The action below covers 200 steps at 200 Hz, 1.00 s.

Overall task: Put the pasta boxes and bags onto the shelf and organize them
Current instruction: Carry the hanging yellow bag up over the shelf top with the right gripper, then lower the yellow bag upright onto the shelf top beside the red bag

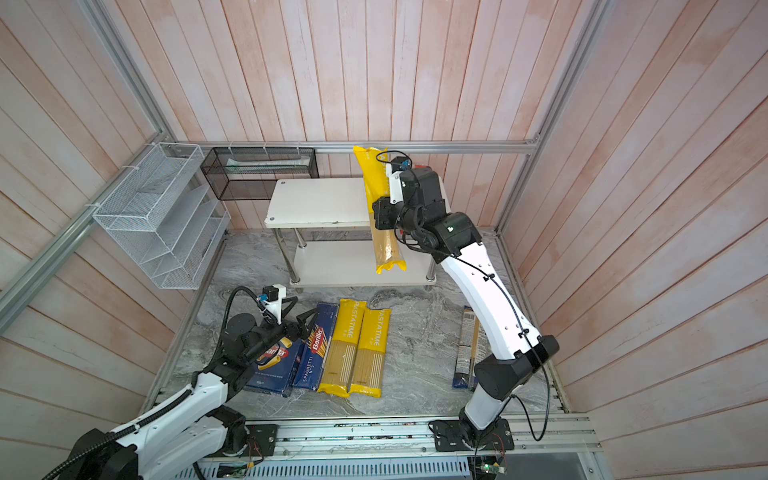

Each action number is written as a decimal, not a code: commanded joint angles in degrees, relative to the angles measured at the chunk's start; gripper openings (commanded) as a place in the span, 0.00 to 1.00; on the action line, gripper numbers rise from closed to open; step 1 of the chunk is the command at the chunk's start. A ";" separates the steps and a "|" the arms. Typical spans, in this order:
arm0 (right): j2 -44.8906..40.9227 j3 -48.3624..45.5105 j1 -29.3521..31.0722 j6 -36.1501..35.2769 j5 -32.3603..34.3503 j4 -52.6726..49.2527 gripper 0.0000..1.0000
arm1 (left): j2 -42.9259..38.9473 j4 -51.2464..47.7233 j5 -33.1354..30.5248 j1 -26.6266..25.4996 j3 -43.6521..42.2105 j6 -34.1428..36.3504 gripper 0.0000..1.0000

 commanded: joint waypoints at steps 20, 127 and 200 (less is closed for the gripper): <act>2.79 8.92 -1.17 -0.76 -3.27 3.92 0.07 | -0.08 0.34 -0.46 -0.28 -0.62 0.79 1.00; 8.95 14.92 -2.72 2.74 -5.61 8.83 0.07 | -0.23 -0.19 -0.88 -0.20 -0.41 1.10 1.00; 12.34 16.85 -4.23 4.32 -5.09 11.15 0.07 | -0.21 -0.19 -1.17 -0.20 -0.53 1.06 1.00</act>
